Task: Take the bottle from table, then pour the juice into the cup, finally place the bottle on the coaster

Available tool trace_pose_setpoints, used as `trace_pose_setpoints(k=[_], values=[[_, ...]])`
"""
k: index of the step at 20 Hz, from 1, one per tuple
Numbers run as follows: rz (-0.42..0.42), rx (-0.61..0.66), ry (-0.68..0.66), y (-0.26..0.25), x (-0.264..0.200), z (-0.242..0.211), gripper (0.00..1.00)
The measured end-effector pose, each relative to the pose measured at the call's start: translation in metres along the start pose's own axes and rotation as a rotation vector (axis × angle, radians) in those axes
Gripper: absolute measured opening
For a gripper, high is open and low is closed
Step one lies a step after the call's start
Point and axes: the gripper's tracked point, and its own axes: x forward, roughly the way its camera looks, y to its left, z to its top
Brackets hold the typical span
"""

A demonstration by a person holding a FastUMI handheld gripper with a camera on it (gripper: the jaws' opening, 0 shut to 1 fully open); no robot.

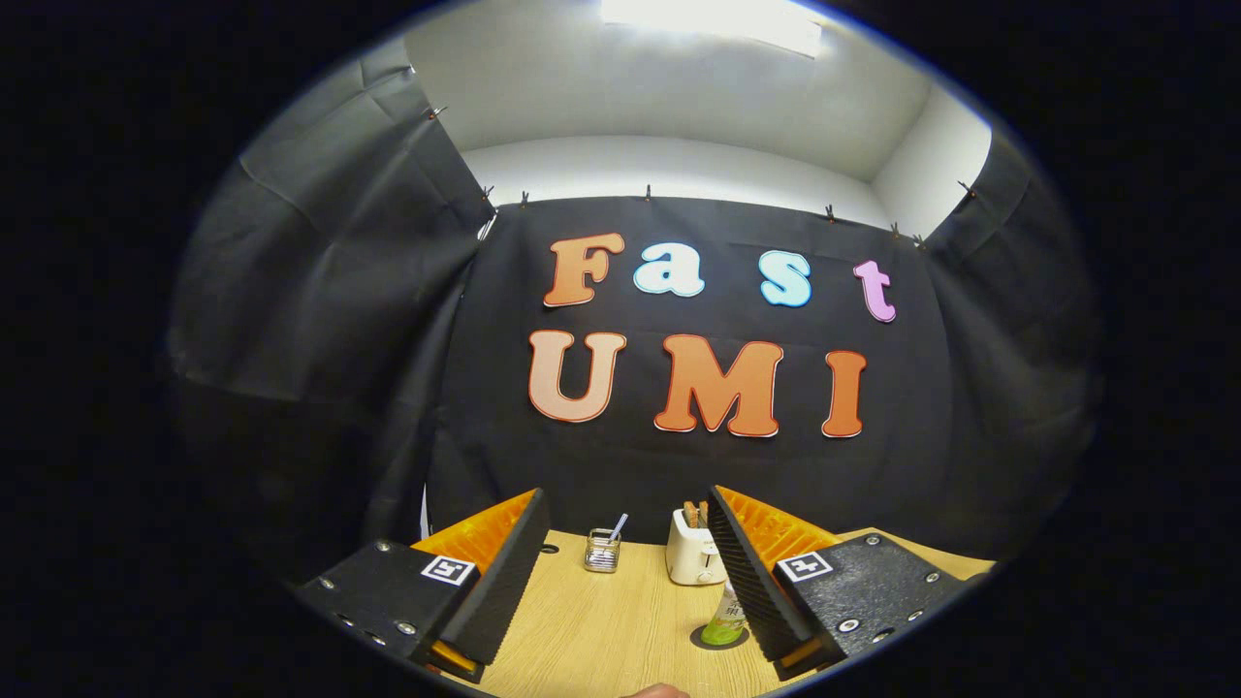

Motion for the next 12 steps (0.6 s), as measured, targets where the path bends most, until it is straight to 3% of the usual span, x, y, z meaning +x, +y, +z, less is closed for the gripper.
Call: trace_pose_setpoints(k=[12], values=[[0.032,0.026,-0.015,0.003,0.000,0.011,0.98]])
